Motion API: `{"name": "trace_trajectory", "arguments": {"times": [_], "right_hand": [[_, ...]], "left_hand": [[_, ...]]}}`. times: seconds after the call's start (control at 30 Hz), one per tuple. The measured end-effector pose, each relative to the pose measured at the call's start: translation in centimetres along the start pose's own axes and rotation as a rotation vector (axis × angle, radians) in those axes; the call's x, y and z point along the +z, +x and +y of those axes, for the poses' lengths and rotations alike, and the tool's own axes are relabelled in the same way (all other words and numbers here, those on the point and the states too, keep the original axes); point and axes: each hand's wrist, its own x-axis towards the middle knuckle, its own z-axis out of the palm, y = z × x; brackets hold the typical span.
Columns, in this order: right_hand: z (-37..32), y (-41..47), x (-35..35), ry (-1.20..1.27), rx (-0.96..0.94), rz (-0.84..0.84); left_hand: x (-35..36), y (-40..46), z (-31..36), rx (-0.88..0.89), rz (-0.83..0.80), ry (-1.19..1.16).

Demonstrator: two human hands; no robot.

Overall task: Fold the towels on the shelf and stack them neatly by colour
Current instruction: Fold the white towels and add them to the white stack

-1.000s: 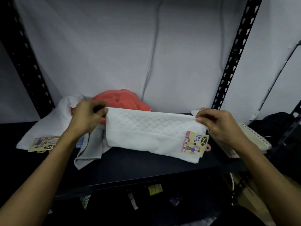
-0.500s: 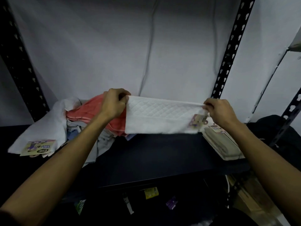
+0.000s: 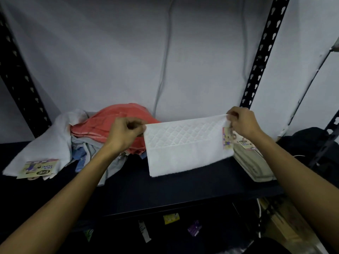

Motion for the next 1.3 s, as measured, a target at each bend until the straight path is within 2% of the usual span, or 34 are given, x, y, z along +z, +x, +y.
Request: {"name": "trace_trajectory", "arguments": {"times": [0.13,0.2,0.27,0.37,0.43,0.5,0.57,0.63,0.7,0.77,0.83,0.9,0.93,1.03,1.13,1.3], "right_hand": [[-0.9,2.1,1.1,0.279,0.106,0.038],[-0.4,2.5,1.9,0.293,0.113,0.015],[0.4,2.3,2.8,0.178,0.118,-0.039],[0.8,0.2,4.5,-0.065,0.088,-0.145],[-0.3,-2.6,5.1,-0.097,0.010,-0.166],[-2.2,-6.9,4.5,0.044,-0.106,-0.279],[-4.5,-12.3,3.1,0.255,-0.208,-0.488],[-4.9,-17.3,3.0,0.348,-0.245,-0.627],[-3.4,-20.8,4.7,0.277,-0.239,-0.556],[-1.7,-22.8,6.5,0.201,-0.192,-0.417],[-0.7,-24.0,7.5,0.203,-0.215,-0.354],[-0.1,-24.7,8.2,0.123,-0.383,-0.283],[0.0,-25.0,8.4,0.072,-0.473,-0.229],[-0.2,-24.9,8.5,-0.043,-0.575,-0.089],[-0.4,-25.0,8.0,-0.109,-0.591,-0.047],[-0.3,-25.5,7.1,-0.014,-0.562,-0.033]], "left_hand": [[-1.0,0.3,1.7,0.119,0.043,-0.046],[-1.3,0.0,2.5,0.221,0.059,0.014],[-0.4,-1.1,2.9,0.303,0.045,0.109],[3.5,-5.2,1.9,0.365,-0.118,0.211],[6.6,-8.3,0.7,0.406,-0.293,0.255],[9.0,-10.6,-0.2,0.421,-0.404,0.230],[10.4,-12.1,-0.1,0.366,-0.432,0.106],[10.9,-13.0,0.3,0.262,-0.429,-0.039],[10.8,-13.6,0.1,0.171,-0.450,-0.139],[10.0,-13.8,-0.9,0.161,-0.455,-0.107],[8.8,-13.7,-2.9,0.254,-0.439,0.114],[7.5,-13.6,-4.7,0.359,-0.460,0.365],[7.1,-13.6,-5.4,0.375,-0.468,0.420],[6.6,-14.4,-5.9,0.375,-0.428,0.380],[6.8,-15.5,-5.9,0.400,-0.379,0.363],[6.5,-16.1,-6.2,0.328,-0.293,0.238]]}}
